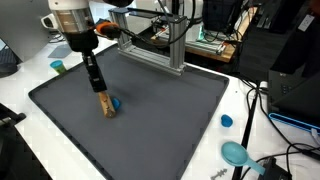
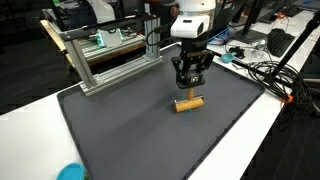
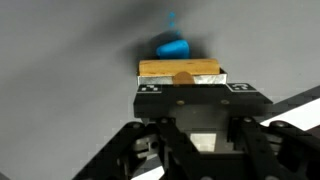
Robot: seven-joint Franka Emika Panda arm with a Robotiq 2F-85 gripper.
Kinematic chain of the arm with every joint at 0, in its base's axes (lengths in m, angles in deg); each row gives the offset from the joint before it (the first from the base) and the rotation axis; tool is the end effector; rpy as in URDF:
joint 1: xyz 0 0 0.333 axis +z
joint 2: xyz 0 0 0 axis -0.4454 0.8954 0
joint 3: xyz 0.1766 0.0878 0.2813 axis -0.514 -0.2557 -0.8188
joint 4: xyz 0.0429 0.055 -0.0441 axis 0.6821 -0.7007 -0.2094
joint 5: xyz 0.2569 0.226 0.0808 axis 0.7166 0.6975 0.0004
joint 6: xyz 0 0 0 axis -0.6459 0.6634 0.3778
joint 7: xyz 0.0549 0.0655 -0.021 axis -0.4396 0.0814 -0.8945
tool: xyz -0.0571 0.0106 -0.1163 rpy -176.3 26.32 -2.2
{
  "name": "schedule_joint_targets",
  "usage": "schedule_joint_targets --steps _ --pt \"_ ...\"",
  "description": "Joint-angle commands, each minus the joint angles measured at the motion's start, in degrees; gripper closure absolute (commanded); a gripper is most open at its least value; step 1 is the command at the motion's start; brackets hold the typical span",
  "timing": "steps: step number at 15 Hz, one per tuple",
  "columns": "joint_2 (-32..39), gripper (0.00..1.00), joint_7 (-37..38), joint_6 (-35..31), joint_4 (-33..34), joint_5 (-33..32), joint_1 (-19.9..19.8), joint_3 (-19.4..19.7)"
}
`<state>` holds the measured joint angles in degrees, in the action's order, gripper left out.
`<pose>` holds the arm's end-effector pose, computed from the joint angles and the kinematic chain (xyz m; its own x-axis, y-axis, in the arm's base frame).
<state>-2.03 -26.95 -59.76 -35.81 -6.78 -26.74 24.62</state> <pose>0.6888 -0.0343 0.3301 0.8691 -0.4745 0.1398 -0.4680 -0.8802 -0.0784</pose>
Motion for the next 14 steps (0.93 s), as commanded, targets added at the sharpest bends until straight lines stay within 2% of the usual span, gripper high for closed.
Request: schedule_joint_targets --steps 1,4,6,9,14 --pt "4.1 0.78 4.6 -3.3 3.2 1.0 1.2 1.9" --pt "5.1 0.78 6.6 -5.0 4.3 -1.2 2.6 3.9" --pt "5.5 0.78 6.5 -3.1 5.2 -1.4 3.1 4.4" --pt "2.2 0.78 3.3 -1.6 3.4 -0.3 2.6 3.3" --pt "-4.7 0.78 -4.3 -4.5 -2.5 -2.5 2.7 2.9"
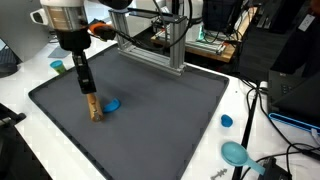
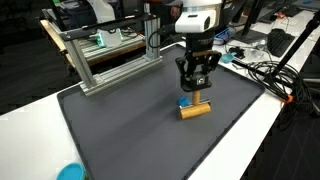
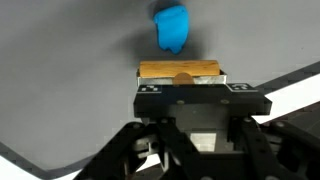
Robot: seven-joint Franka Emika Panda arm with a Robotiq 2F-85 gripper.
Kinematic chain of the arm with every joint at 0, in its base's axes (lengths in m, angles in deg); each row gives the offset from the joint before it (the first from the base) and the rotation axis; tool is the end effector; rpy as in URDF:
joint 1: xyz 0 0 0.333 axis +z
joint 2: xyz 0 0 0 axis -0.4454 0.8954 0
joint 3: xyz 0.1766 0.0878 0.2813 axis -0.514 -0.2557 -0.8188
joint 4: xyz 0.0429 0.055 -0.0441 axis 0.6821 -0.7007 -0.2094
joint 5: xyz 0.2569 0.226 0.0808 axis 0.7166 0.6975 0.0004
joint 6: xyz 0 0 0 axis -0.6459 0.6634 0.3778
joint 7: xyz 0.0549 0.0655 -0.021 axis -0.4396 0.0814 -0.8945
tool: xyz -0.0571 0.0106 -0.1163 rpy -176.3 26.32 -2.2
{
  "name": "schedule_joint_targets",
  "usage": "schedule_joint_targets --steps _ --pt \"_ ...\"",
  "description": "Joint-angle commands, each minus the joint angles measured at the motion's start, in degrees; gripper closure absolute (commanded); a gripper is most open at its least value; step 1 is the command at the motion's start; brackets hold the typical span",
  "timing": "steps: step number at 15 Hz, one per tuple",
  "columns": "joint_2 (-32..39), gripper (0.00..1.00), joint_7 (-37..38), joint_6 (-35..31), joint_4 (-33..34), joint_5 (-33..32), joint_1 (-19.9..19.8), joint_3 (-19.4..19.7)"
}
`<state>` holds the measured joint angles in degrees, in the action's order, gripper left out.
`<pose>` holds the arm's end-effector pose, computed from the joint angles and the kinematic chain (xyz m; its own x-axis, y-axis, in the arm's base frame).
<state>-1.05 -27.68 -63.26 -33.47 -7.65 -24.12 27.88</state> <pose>0.7052 -0.0360 0.3445 0.8633 -0.4456 0.2372 -0.4426 -0.8941 -0.0687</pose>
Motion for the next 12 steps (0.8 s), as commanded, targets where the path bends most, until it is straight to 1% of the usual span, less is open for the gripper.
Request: schedule_joint_targets --steps 1,4,6,10,12 --pt "-6.2 0.78 -4.5 0.3 -5.1 -2.2 0.2 -0.4" --pt "-6.9 0.78 -7.4 4.4 -5.8 -4.7 0.5 -0.5" --pt "-5.8 0.78 -8.6 7.2 -5.6 -5.7 0.5 -1.1" --pt "-2.7 0.78 -11.9 10.5 -4.9 -4.6 -0.3 -2.9" --pt "-2.4 0.78 -13.0 11.3 -4.4 -4.5 -0.5 -3.1"
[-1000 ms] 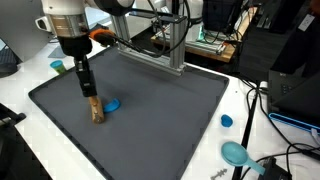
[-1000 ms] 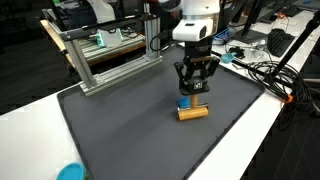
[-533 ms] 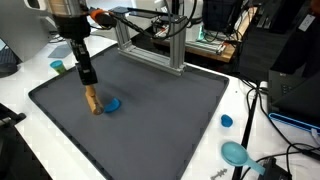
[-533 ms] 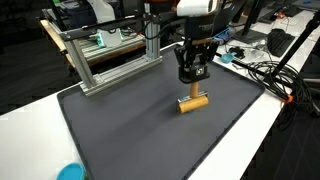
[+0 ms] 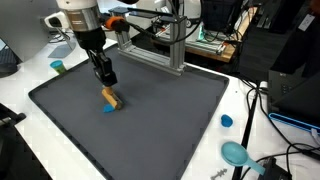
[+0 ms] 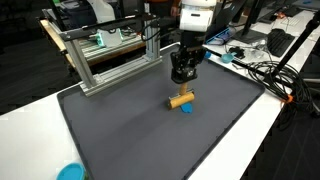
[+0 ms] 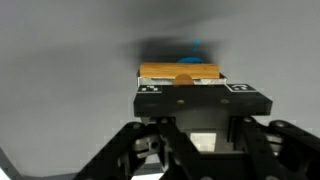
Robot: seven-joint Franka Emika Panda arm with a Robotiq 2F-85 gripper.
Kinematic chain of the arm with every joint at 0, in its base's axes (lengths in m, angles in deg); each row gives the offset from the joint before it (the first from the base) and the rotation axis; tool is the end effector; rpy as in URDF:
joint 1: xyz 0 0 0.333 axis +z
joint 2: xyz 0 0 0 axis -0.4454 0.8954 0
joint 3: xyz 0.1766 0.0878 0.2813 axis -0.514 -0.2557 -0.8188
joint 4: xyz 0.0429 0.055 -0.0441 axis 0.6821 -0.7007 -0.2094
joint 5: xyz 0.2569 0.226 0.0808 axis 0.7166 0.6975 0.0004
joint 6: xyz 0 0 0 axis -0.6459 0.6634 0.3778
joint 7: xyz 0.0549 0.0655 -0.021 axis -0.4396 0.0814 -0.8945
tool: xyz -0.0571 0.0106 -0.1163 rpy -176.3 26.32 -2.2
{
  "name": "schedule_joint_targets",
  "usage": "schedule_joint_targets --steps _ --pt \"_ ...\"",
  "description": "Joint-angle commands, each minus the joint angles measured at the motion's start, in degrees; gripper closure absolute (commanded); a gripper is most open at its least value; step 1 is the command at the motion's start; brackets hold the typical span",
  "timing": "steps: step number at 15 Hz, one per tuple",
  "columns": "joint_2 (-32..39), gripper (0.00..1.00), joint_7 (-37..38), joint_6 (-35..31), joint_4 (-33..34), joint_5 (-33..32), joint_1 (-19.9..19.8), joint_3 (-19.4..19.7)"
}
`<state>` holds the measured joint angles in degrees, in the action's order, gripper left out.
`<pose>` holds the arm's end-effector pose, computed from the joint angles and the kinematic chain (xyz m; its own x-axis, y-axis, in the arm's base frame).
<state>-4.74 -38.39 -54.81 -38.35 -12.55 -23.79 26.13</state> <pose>0.6681 -0.0184 0.3349 0.9758 -0.1996 0.0895 -0.2053 -0.9769 0.0591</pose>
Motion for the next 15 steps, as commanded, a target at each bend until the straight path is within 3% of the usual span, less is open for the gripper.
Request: schedule_joint_targets --steps 1,10,12,15 --pt "1.5 0.78 -2.3 3.8 0.8 0.0 -0.7 -1.1" --pt "4.2 0.78 -4.8 12.3 4.7 3.6 -2.9 -2.6" --pt "1.1 0.78 -9.8 13.9 3.2 4.7 -4.1 -4.1" --pt "-6.2 0.78 -18.4 13.2 -2.1 1.4 -3.7 -4.8"
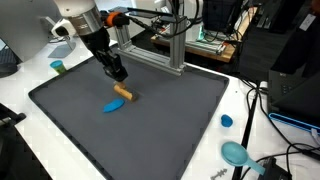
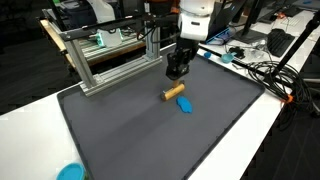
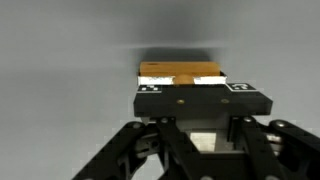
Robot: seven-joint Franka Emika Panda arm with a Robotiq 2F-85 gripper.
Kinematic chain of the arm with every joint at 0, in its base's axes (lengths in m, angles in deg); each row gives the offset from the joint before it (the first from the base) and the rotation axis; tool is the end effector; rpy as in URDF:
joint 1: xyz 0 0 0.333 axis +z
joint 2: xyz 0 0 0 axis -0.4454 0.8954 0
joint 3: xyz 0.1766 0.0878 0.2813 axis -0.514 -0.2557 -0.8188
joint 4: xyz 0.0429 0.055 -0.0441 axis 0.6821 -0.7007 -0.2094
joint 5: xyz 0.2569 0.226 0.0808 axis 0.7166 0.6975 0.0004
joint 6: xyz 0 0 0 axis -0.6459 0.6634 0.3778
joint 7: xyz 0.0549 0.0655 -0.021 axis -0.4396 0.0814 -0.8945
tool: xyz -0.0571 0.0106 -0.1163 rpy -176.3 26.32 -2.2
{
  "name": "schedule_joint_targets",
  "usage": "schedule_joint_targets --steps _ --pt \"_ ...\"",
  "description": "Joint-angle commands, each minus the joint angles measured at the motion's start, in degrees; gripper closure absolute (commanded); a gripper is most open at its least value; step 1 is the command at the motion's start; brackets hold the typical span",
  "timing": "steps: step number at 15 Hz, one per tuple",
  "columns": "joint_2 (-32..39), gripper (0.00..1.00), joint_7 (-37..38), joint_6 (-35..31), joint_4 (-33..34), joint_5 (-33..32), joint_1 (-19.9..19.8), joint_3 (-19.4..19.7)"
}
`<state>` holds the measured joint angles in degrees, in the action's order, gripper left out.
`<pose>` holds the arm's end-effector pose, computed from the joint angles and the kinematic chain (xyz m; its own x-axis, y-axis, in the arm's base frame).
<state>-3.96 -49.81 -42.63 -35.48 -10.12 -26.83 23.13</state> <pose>0.6530 -0.0213 0.3274 0.9941 -0.0417 -0.0999 -0.0402 -0.9991 0.0165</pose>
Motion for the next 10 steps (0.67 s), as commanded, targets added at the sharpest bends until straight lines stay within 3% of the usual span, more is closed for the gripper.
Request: schedule_joint_targets --steps 1,10 --pt "-8.3 0.78 -9.4 1.9 -5.1 -1.4 -0.5 -2.2" --pt "-12.4 0.78 -29.7 13.8 0.2 -4.5 1.2 -6.8"
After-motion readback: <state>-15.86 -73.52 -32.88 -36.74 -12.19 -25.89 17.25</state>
